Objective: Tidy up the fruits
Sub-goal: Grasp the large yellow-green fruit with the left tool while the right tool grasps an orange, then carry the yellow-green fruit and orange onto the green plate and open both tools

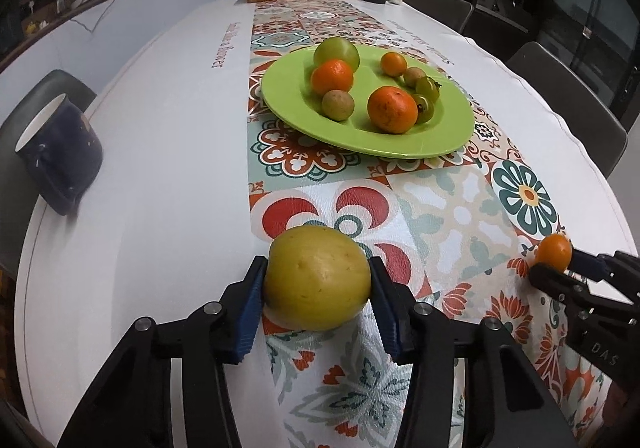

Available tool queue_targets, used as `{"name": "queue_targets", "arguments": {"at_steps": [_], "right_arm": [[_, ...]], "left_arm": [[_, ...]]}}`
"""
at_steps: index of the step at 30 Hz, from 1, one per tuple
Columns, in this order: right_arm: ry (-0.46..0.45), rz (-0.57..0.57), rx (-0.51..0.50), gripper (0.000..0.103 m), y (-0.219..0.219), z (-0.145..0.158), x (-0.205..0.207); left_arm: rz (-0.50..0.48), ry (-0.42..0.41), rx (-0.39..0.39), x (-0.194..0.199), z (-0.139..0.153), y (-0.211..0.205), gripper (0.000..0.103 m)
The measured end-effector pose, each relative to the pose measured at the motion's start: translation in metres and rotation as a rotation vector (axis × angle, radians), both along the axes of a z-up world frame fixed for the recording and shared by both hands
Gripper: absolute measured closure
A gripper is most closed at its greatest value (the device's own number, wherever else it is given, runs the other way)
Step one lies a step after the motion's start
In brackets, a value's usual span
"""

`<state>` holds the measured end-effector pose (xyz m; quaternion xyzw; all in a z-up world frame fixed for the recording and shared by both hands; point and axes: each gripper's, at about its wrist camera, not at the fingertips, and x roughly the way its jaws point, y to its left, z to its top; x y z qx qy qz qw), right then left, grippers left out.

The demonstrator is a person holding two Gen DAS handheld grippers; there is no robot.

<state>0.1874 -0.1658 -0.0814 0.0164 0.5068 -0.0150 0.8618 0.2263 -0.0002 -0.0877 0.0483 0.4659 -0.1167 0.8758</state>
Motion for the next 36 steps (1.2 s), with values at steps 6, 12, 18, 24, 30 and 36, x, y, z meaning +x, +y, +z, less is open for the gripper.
{"name": "queue_targets", "arguments": {"at_steps": [6, 12, 18, 24, 30, 36], "right_arm": [[-0.041, 0.029, -0.005, 0.063, 0.003, 0.005, 0.001], [-0.072, 0.052, 0.016, 0.063, 0.003, 0.011, 0.001], [-0.096, 0.059, 0.025, 0.063, 0.0, 0.017, -0.001], [-0.136, 0.084, 0.038, 0.063, -0.001, 0.028, -0.006], [-0.175, 0.118, 0.054, 0.063, 0.0, 0.04, -0.01], [-0.215, 0.154, 0.081, 0.063, -0.004, 0.055, -0.012]], "left_arm": [[-0.006, -0.002, 0.018, 0.001, 0.0, -0.003, 0.054], [-0.006, 0.0, 0.0, -0.007, 0.006, -0.005, 0.054], [0.005, -0.017, -0.018, -0.017, 0.018, -0.004, 0.055], [0.018, -0.042, -0.036, -0.027, 0.032, -0.003, 0.055], [0.029, -0.073, -0.043, -0.036, 0.047, -0.005, 0.055], [0.03, -0.115, -0.053, -0.045, 0.066, -0.01, 0.055]]}}
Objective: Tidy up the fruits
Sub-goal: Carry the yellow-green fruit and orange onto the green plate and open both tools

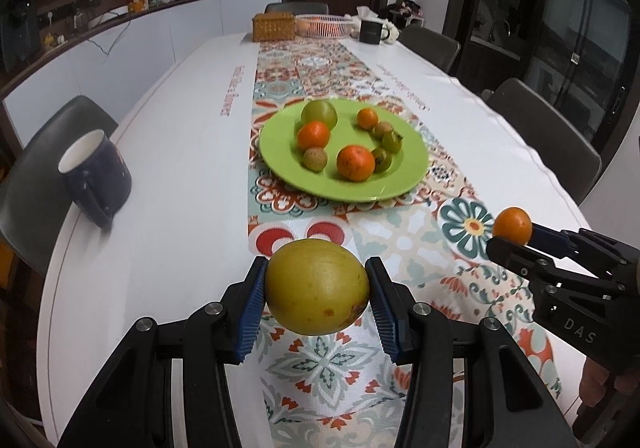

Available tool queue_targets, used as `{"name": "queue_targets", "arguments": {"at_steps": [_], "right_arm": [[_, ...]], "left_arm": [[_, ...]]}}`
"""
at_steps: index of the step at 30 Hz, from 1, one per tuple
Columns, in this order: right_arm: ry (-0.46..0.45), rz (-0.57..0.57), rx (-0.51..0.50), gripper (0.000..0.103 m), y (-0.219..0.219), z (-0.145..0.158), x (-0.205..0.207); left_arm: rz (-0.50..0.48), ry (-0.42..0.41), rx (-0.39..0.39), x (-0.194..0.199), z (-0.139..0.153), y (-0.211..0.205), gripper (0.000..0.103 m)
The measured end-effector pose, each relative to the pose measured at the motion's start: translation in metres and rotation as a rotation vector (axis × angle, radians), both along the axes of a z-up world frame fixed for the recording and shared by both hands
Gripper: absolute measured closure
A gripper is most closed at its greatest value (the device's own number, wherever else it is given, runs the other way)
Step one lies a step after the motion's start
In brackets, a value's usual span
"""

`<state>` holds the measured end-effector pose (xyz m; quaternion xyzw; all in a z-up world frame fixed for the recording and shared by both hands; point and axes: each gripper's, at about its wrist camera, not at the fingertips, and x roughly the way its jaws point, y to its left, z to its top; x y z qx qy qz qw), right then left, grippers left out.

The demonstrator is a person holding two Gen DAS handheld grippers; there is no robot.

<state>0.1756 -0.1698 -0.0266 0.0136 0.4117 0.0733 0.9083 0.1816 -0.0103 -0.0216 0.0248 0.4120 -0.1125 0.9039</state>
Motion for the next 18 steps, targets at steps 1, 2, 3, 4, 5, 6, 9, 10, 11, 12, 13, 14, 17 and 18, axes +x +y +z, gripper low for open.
{"name": "queue_targets", "arguments": {"at_steps": [1, 2, 3, 4, 5, 6, 9, 10, 11, 12, 13, 14, 17, 18], "right_arm": [[-0.007, 0.006, 0.003, 0.063, -0.001, 0.002, 0.0], [-0.011, 0.009, 0.004, 0.063, -0.001, 0.004, 0.0], [-0.017, 0.014, 0.007, 0.063, -0.002, 0.006, 0.0], [-0.025, 0.02, 0.013, 0.063, -0.003, 0.009, 0.001], [-0.029, 0.022, 0.015, 0.063, -0.004, 0.011, 0.001], [-0.034, 0.025, 0.019, 0.063, -0.005, 0.013, 0.002], [-0.058, 0.033, 0.027, 0.063, -0.009, 0.022, 0.005], [-0.065, 0.038, 0.028, 0.063, -0.01, 0.024, 0.007], [-0.069, 0.043, 0.03, 0.063, -0.012, 0.026, 0.009], [-0.073, 0.046, 0.034, 0.063, -0.013, 0.028, 0.011], [-0.079, 0.05, 0.034, 0.063, -0.015, 0.031, 0.014], [-0.086, 0.056, 0.029, 0.063, -0.016, 0.033, 0.016], [-0.1, 0.075, 0.017, 0.063, -0.017, 0.039, 0.023], [-0.102, 0.078, 0.017, 0.063, -0.019, 0.041, 0.026]], "left_arm": [[0.0, -0.009, -0.001, -0.001, 0.004, -0.001, 0.055], [-0.001, -0.019, -0.003, -0.002, 0.008, -0.002, 0.055], [-0.004, -0.029, -0.003, -0.002, 0.012, -0.004, 0.055], [-0.005, -0.036, -0.002, -0.003, 0.015, -0.005, 0.055], [-0.009, -0.047, -0.001, -0.003, 0.02, -0.007, 0.055], [-0.012, -0.053, -0.001, -0.003, 0.022, -0.008, 0.055], [-0.025, -0.08, 0.011, 0.0, 0.033, -0.015, 0.055], [-0.028, -0.086, 0.014, 0.001, 0.035, -0.017, 0.055], [-0.03, -0.091, 0.016, 0.003, 0.038, -0.019, 0.055], [-0.031, -0.096, 0.016, 0.004, 0.04, -0.02, 0.055], [-0.033, -0.101, 0.015, 0.006, 0.043, -0.022, 0.055], [-0.034, -0.104, 0.015, 0.007, 0.045, -0.024, 0.055], [-0.039, -0.115, 0.012, 0.016, 0.051, -0.03, 0.055], [-0.042, -0.116, 0.01, 0.018, 0.053, -0.031, 0.055]]}}
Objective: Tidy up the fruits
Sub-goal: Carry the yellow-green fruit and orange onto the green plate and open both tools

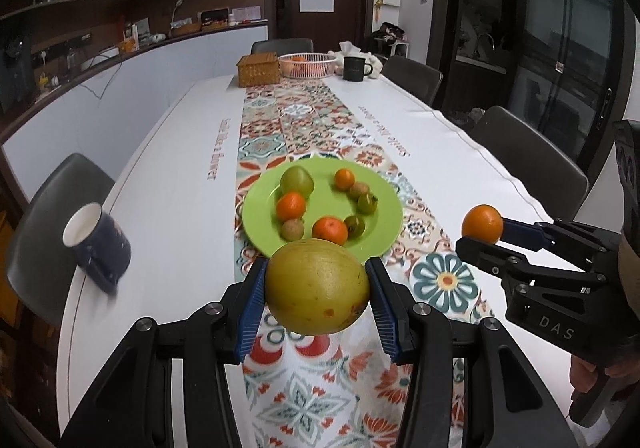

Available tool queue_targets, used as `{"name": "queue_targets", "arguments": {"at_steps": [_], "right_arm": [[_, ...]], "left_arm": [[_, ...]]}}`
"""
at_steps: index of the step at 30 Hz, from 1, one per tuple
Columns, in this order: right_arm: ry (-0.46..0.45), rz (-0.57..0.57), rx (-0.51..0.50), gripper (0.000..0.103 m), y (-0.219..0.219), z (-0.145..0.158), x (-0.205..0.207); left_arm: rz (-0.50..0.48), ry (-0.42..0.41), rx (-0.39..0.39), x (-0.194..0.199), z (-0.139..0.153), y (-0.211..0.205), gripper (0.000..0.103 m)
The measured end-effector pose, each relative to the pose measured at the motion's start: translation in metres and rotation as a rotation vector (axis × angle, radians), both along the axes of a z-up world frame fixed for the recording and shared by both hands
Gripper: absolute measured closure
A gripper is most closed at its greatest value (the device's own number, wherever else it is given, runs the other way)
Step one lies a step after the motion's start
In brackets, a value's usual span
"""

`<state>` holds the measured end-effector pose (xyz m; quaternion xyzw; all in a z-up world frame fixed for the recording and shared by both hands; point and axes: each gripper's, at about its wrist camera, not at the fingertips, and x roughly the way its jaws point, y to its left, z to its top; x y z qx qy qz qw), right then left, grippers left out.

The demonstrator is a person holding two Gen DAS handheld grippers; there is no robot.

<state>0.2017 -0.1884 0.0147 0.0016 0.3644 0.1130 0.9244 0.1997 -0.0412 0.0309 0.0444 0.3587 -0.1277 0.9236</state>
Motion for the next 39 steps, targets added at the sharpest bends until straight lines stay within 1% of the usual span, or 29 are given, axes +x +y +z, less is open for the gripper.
{"name": "queue_targets", "arguments": {"at_steps": [6, 13, 21, 27, 32, 38, 39], "right_arm": [[-0.026, 0.023, -0.007, 0.063, -0.005, 0.009, 0.021], [-0.019, 0.042, -0.011, 0.063, -0.008, 0.005, 0.053], [0.022, 0.078, -0.012, 0.063, -0.003, -0.017, 0.085], [0.063, 0.085, -0.008, 0.063, -0.002, -0.035, 0.107], [0.095, 0.089, -0.007, 0.063, -0.001, -0.051, 0.121], [0.132, 0.094, -0.001, 0.063, 0.002, -0.064, 0.131], [0.138, 0.095, 0.002, 0.063, 0.002, -0.066, 0.132]], "left_arm": [[-0.02, -0.012, -0.003, 0.027, 0.009, -0.014, 0.055], [-0.034, 0.006, -0.013, 0.067, 0.005, -0.024, 0.055], [-0.047, 0.048, 0.001, 0.115, -0.016, -0.032, 0.055], [-0.051, 0.103, -0.001, 0.14, -0.037, -0.035, 0.055], [-0.057, 0.147, -0.013, 0.156, -0.052, -0.036, 0.055], [-0.041, 0.197, -0.014, 0.166, -0.066, -0.036, 0.055], [-0.038, 0.193, -0.018, 0.166, -0.066, -0.035, 0.054]]}}
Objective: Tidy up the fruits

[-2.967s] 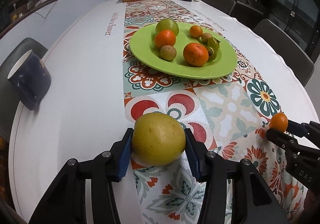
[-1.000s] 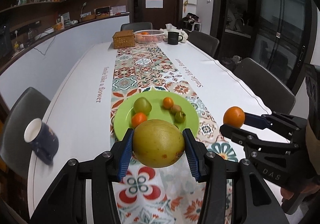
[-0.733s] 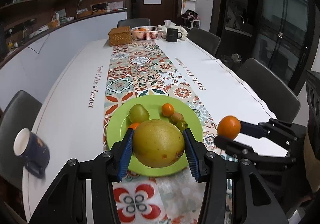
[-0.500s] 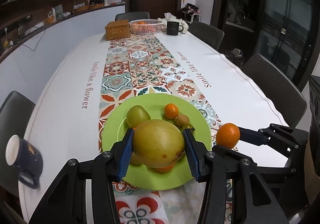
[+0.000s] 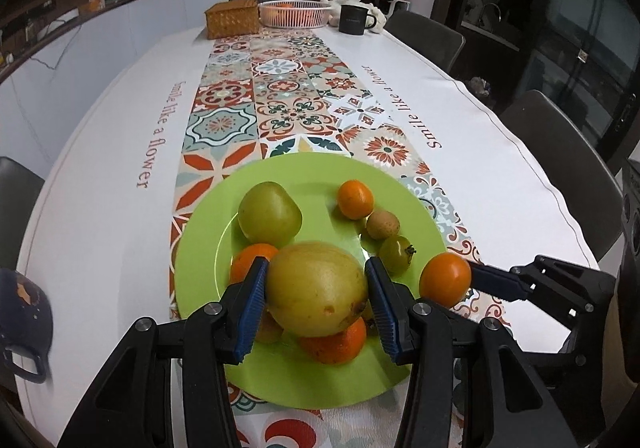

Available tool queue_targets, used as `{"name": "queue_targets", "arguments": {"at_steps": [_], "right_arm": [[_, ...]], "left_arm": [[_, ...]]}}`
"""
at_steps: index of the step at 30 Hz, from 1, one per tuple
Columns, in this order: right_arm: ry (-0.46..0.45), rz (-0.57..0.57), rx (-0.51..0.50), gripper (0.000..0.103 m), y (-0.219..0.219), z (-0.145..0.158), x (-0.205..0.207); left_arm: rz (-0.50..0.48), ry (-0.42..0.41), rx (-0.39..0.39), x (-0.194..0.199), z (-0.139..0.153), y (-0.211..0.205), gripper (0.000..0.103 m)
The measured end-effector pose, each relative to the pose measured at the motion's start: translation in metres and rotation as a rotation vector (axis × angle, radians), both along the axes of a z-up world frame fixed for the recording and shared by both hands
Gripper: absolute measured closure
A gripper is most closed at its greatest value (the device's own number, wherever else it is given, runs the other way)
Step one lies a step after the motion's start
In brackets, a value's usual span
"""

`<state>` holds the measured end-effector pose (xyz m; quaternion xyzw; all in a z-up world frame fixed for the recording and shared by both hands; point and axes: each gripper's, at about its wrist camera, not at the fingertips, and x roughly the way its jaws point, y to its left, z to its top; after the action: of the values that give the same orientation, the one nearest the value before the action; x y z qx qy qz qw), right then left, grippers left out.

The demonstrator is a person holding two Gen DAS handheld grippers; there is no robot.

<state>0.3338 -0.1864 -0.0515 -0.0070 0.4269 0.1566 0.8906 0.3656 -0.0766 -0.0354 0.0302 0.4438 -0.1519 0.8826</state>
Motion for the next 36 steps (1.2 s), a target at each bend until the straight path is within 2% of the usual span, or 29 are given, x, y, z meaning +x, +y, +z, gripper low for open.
{"name": "queue_targets", "arguments": {"at_steps": [2, 4, 5, 6, 7, 14, 16, 18, 27, 30, 32, 36], "right_arm": [[0.01, 0.005, 0.006, 0.063, 0.001, -0.002, 0.002], [0.014, 0.0, -0.003, 0.061, 0.003, -0.004, 0.002], [0.013, -0.003, -0.002, 0.058, 0.003, -0.003, 0.002], [0.009, -0.011, 0.003, 0.05, 0.002, -0.001, 0.001], [0.002, -0.017, 0.006, 0.049, 0.001, 0.0, -0.001], [-0.053, -0.053, -0.033, 0.048, -0.003, 0.015, -0.02], [-0.077, -0.067, -0.043, 0.043, -0.005, 0.023, -0.029], [-0.107, -0.075, -0.046, 0.042, -0.007, 0.032, -0.039], [-0.225, -0.121, -0.047, 0.029, -0.012, 0.074, -0.091], [-0.261, -0.139, -0.045, 0.026, -0.013, 0.085, -0.113], [-0.271, -0.15, -0.039, 0.024, -0.014, 0.088, -0.125], [-0.283, -0.175, -0.031, 0.022, -0.018, 0.094, -0.152]], "left_arm": [[0.002, -0.01, 0.007, 0.0, 0.002, 0.001, 0.048], [0.005, -0.017, 0.015, -0.001, 0.005, 0.002, 0.048], [0.019, -0.023, 0.021, -0.004, 0.007, 0.005, 0.047], [0.024, -0.023, 0.022, -0.005, 0.007, 0.008, 0.047], [0.034, -0.023, 0.023, -0.008, 0.008, 0.01, 0.047], [0.081, -0.097, 0.064, -0.044, 0.022, 0.023, 0.046], [0.085, -0.117, 0.059, -0.055, 0.028, 0.025, 0.044], [0.091, -0.145, 0.063, -0.069, 0.037, 0.026, 0.043], [0.127, -0.248, 0.044, -0.13, 0.072, 0.034, 0.028], [0.124, -0.267, 0.043, -0.151, 0.077, 0.035, 0.023], [0.117, -0.277, 0.035, -0.165, 0.079, 0.036, 0.016], [0.132, -0.297, 0.038, -0.192, 0.081, 0.039, 0.01]]}}
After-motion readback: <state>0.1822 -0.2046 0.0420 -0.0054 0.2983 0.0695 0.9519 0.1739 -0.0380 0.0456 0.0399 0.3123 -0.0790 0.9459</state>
